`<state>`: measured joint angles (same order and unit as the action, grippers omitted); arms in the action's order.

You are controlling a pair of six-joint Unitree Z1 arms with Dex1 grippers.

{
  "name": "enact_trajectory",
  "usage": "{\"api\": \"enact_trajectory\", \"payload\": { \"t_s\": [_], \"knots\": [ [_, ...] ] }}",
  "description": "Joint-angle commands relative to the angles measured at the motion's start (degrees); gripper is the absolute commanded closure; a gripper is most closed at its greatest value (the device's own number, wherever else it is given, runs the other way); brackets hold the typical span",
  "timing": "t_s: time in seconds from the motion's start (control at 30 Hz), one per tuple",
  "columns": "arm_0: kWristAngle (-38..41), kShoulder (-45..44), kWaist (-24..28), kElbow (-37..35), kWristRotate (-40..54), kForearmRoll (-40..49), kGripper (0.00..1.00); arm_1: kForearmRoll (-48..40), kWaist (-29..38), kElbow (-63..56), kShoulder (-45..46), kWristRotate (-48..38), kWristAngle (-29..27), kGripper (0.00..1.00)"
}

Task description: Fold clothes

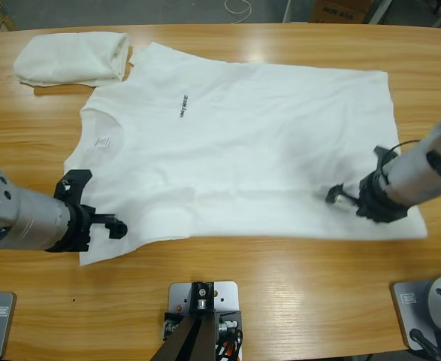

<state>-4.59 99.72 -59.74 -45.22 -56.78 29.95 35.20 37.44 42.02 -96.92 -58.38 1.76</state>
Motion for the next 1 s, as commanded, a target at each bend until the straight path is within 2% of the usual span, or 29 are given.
{"api": "enact_trajectory", "payload": {
  "t_s": [0.03,0.17,0.33,0.43,0.5,0.57,0.63,0.7,0.77,0.83,0.9,1.0],
  "knots": [
    [-0.7,-5.7,-3.0,4.4,-2.3,6.9,0.021,5.6,7.4,-2.6,-0.9,-3.8,1.9,0.0],
    [0.8,-9.4,-3.7,2.3,-4.3,13.7,0.0,8.8,7.8,-2.5,0.6,-3.6,1.7,0.0],
    [4.2,-10.3,-7.0,1.3,-7.8,16.4,0.0,10.4,7.9,-2.1,2.2,-3.2,2.8,0.0],
    [2.4,-13.0,-7.3,-0.2,-8.3,19.1,0.0,11.1,8.7,-1.4,6.4,-2.9,2.3,0.0],
    [-0.6,-16.1,-5.6,-2.2,-7.7,21.0,0.003,12.6,8.7,1.8,11.5,0.5,0.2,0.0],
    [-1.9,-19.5,-0.5,-4.8,-4.5,21.0,0.004,14.2,8.7,7.2,16.8,6.0,-2.1,0.0],
    [-1.9,-21.4,5.7,-8.4,3.8,20.7,0.009,14.6,5.7,13.3,19.6,13.0,-2.9,0.0],
    [0.3,-21.4,14.4,-13.4,18.5,16.9,0.009,15.0,0.1,19.1,18.6,19.3,-0.5,0.0],
    [9.2,-16.7,24.7,-20.6,33.0,12.9,0.046,15.3,-6.7,24.3,14.3,26.3,3.8,0.0],
    [17.5,-9.9,31.2,-30.0,41.5,12.8,0.092,16.8,-11.2,28.7,10.6,31.3,5.2,0.0],
    [23.1,-2.5,35.3,-40.2,44.8,13.6,0.119,18.8,-14.5,32.7,7.8,34.5,6.1,0.0],
    [24.9,7.4,38.9,-51.3,43.9,13.9,0.119,20.8,-17.2,35.7,5.4,37.2,6.2,0.0]
  ]
}}
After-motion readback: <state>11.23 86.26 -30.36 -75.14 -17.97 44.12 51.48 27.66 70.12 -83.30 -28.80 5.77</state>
